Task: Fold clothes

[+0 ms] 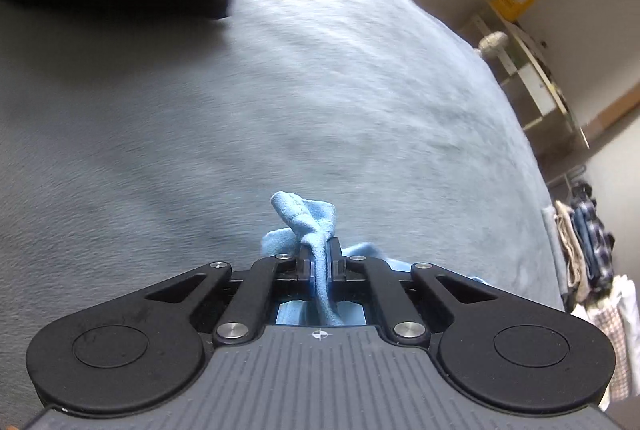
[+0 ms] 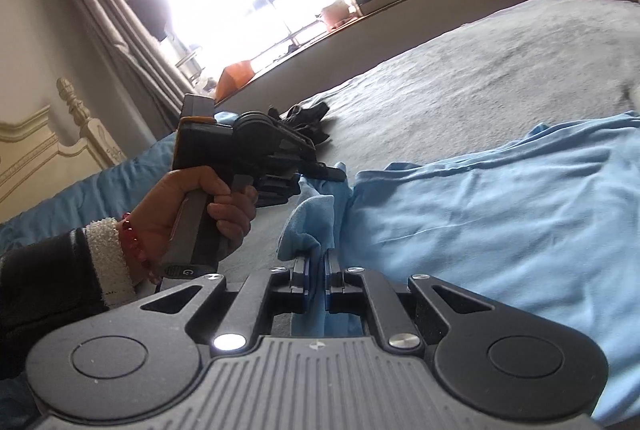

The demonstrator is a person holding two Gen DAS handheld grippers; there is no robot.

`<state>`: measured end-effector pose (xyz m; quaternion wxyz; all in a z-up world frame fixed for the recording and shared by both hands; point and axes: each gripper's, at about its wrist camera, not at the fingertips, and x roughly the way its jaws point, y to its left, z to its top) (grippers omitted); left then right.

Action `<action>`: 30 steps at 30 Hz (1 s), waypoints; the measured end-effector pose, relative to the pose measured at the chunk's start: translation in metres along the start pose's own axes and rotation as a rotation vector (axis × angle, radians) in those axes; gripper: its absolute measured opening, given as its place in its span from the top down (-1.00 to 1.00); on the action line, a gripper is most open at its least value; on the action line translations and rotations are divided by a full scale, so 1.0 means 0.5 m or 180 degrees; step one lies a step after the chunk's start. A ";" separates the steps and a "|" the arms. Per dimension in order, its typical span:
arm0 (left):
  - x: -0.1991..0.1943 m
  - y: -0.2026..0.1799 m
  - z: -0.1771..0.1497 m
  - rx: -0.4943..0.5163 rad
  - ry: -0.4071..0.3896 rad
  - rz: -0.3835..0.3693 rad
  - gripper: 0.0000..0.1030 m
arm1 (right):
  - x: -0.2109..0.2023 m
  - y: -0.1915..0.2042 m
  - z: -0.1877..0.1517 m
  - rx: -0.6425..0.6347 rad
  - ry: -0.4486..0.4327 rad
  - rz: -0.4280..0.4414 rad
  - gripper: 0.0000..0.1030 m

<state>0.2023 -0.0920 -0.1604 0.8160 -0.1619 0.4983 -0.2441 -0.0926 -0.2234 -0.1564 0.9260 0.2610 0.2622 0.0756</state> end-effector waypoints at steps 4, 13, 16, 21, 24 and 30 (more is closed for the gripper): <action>0.021 -0.119 -0.004 0.0278 -0.0006 0.0019 0.95 | -0.046 -0.046 0.017 0.0211 -0.0190 -0.0200 0.88; 0.157 -0.387 -0.096 0.0979 0.0113 0.0043 0.95 | -0.171 -0.193 0.017 0.1004 -0.0701 -0.0781 0.88; 0.209 -0.450 -0.139 0.1182 0.0190 0.0127 0.95 | -0.195 -0.249 -0.002 0.1294 -0.0796 -0.0937 0.88; 0.280 -0.527 -0.215 0.1620 0.0339 0.0443 0.95 | -0.214 -0.335 -0.032 0.1945 -0.0802 -0.1006 0.88; 0.297 -0.551 -0.242 0.1759 0.0377 0.0505 0.95 | -0.219 -0.372 -0.053 0.2248 -0.0748 -0.1064 0.88; 0.317 -0.575 -0.269 0.1934 0.0618 0.0363 0.77 | -0.226 -0.405 -0.072 0.2581 -0.0750 -0.1079 0.88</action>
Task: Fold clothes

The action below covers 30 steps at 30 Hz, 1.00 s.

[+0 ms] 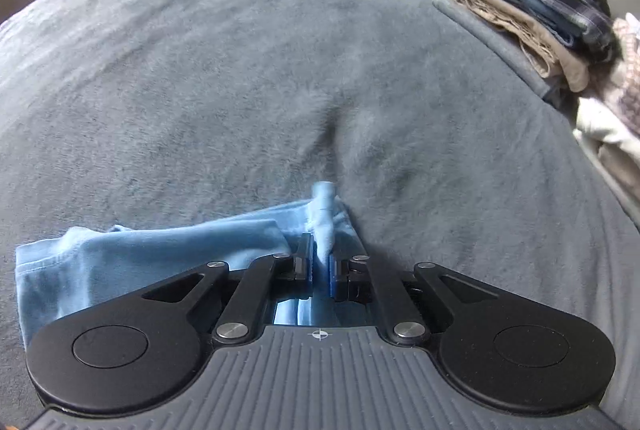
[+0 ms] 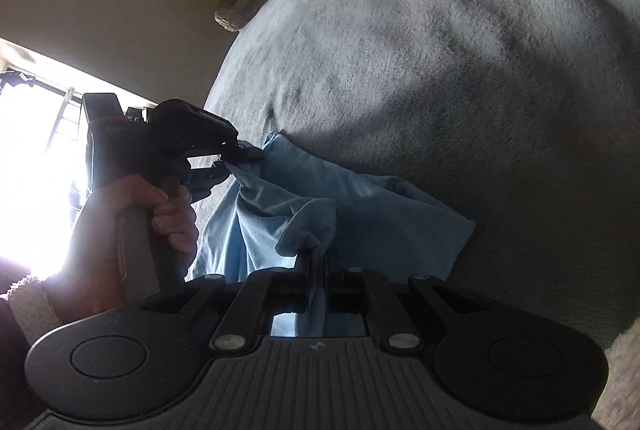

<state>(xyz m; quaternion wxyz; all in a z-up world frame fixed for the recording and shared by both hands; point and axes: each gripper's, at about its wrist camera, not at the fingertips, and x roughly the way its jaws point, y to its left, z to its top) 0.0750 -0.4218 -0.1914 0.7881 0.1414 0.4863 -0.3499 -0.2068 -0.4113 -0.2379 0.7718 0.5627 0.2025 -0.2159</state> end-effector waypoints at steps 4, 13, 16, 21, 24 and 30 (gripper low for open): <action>-0.037 0.001 -0.004 0.0133 -0.0088 -0.0028 0.34 | 0.009 -0.014 0.001 0.0136 0.0051 -0.0059 0.88; -0.274 0.122 -0.082 0.0137 -0.0642 -0.0143 0.26 | 0.022 -0.016 -0.001 0.0241 0.0011 -0.0153 0.88; -0.330 0.175 -0.168 0.0255 -0.0718 -0.0031 0.16 | 0.030 -0.012 0.002 0.0264 -0.0012 -0.0190 0.88; -0.337 0.230 -0.325 0.0334 -0.0528 -0.0164 0.15 | 0.044 -0.018 0.013 0.0388 0.0019 -0.0250 0.88; -0.320 0.232 -0.405 0.0478 -0.0460 -0.0238 0.16 | 0.043 -0.023 0.017 0.0440 0.0020 -0.0281 0.86; -0.304 0.239 -0.484 0.0564 -0.0554 -0.0436 0.16 | 0.041 -0.026 0.021 0.0610 0.0010 -0.0290 0.82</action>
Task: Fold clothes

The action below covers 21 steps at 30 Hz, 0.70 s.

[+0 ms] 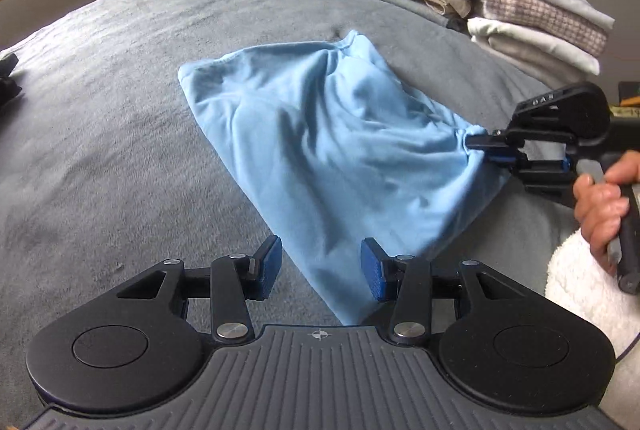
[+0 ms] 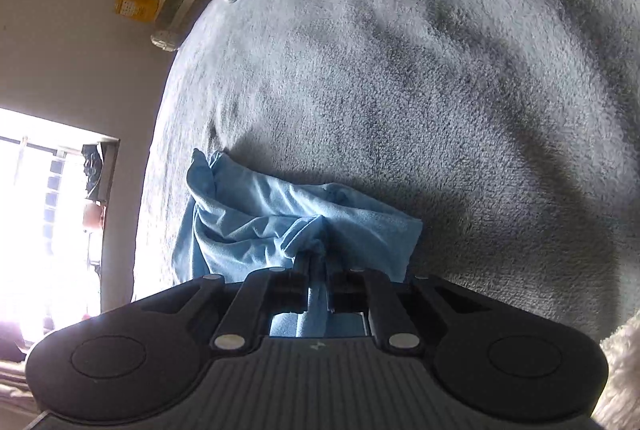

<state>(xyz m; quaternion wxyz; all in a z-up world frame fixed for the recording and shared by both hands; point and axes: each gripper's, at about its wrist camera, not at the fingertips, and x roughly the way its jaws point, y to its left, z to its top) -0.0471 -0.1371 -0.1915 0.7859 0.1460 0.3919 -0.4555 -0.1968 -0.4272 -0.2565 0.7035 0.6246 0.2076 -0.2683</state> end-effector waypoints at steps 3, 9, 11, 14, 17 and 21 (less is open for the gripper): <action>-0.002 0.008 -0.031 -0.0077 -0.0045 -0.0100 0.16 | 0.004 0.000 0.008 0.0091 0.0048 0.0077 0.71; 0.001 0.029 -0.065 -0.0232 -0.0119 -0.0231 0.16 | 0.006 0.029 0.011 -0.0053 0.0137 0.0012 0.27; 0.006 0.038 -0.071 -0.0310 -0.0123 -0.0269 0.15 | 0.004 0.041 0.009 -0.0159 0.0153 -0.0062 0.23; 0.011 0.051 -0.077 -0.0449 -0.0130 -0.0332 0.16 | 0.011 0.058 0.007 -0.0377 0.0196 -0.0243 0.24; 0.010 0.049 -0.078 -0.0426 -0.0155 -0.0357 0.15 | 0.026 0.079 0.003 -0.0737 0.0243 -0.0446 0.32; 0.006 0.027 -0.079 -0.0228 -0.0210 -0.0346 0.15 | 0.012 0.103 -0.007 -0.1161 0.0159 -0.0482 0.87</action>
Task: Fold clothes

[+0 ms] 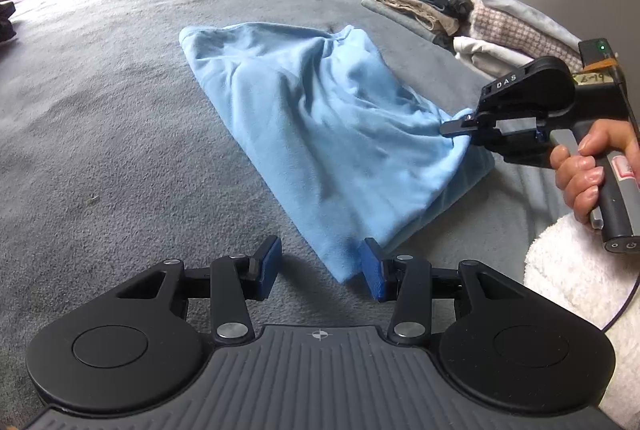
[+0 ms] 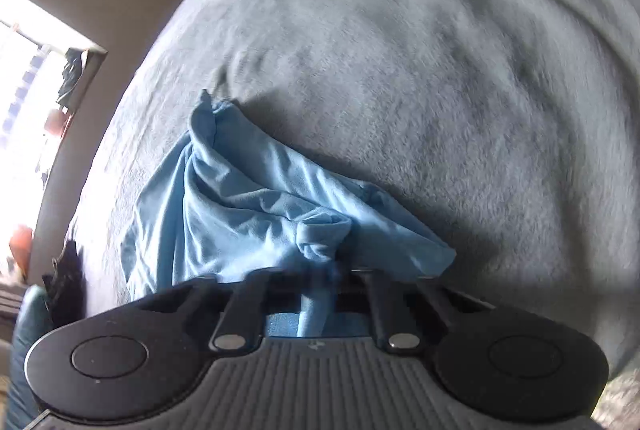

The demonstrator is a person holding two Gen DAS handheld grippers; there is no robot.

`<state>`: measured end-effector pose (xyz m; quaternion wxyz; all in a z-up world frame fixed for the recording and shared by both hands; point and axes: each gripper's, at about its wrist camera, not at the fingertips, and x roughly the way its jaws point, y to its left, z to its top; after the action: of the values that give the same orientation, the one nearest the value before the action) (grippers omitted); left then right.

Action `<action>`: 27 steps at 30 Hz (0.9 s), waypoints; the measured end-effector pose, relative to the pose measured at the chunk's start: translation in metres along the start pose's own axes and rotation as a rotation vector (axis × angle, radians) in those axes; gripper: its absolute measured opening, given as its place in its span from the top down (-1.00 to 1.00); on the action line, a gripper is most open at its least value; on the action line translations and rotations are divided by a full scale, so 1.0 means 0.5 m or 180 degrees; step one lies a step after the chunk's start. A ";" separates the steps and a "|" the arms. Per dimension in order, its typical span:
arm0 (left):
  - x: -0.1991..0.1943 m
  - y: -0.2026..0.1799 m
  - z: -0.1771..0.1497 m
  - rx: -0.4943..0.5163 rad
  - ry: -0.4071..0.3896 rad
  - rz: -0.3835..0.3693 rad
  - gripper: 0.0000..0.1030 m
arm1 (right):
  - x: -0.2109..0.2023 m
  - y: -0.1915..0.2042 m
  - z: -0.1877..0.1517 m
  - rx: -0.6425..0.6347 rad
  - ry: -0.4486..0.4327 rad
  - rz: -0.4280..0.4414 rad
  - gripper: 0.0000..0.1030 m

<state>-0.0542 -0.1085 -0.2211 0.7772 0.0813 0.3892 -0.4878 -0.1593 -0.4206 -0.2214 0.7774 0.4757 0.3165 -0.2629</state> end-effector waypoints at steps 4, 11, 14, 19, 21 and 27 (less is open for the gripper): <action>0.004 -0.020 0.002 0.0274 -0.0022 0.0084 0.15 | -0.020 -0.013 -0.004 0.0104 -0.0025 0.0085 0.91; 0.011 -0.004 0.005 0.0200 0.0021 0.0131 0.16 | -0.039 -0.026 -0.007 0.0092 -0.0083 0.0091 0.92; 0.011 0.003 0.007 0.0137 0.0046 0.0072 0.17 | -0.035 -0.043 -0.009 0.0228 -0.0047 0.0116 0.92; 0.010 0.032 0.016 -0.0220 0.0092 -0.0164 0.16 | -0.056 -0.035 -0.003 0.0123 -0.0218 0.0164 0.92; 0.010 0.051 0.021 -0.0435 0.0096 -0.0281 0.16 | -0.046 -0.046 -0.007 0.0195 -0.0150 0.0109 0.92; 0.010 0.109 0.021 -0.1168 0.0095 -0.0649 0.17 | -0.042 -0.047 -0.011 0.0138 -0.0132 0.0046 0.92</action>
<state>-0.0029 -0.0897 -0.2312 0.7197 -0.0942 0.4892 -0.4835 -0.1911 -0.4231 -0.2210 0.7752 0.4892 0.2911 -0.2738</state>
